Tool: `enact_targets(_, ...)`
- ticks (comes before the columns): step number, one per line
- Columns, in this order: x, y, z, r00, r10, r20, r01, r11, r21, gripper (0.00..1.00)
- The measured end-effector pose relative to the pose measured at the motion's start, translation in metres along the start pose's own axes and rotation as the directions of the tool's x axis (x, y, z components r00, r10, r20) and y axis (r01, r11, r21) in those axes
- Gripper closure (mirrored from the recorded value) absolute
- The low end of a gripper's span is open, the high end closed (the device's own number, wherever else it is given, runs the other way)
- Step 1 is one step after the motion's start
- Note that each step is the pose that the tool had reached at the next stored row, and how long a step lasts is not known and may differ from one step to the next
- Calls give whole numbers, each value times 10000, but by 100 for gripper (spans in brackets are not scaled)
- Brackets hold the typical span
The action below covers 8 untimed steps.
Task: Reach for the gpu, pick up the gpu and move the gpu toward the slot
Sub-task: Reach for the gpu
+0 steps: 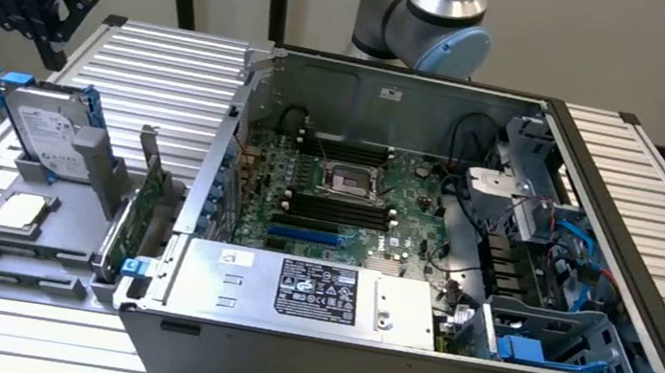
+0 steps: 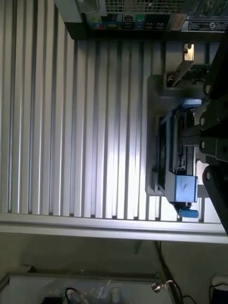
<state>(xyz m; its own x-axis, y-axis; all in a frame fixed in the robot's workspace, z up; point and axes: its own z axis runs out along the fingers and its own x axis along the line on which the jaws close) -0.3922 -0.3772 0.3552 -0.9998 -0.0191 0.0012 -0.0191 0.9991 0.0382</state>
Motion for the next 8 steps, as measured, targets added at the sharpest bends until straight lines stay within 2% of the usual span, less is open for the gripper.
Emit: enact_targets(8, -355, -144, -6, 10000, 1, -47, -1, 10000, 0, 89)
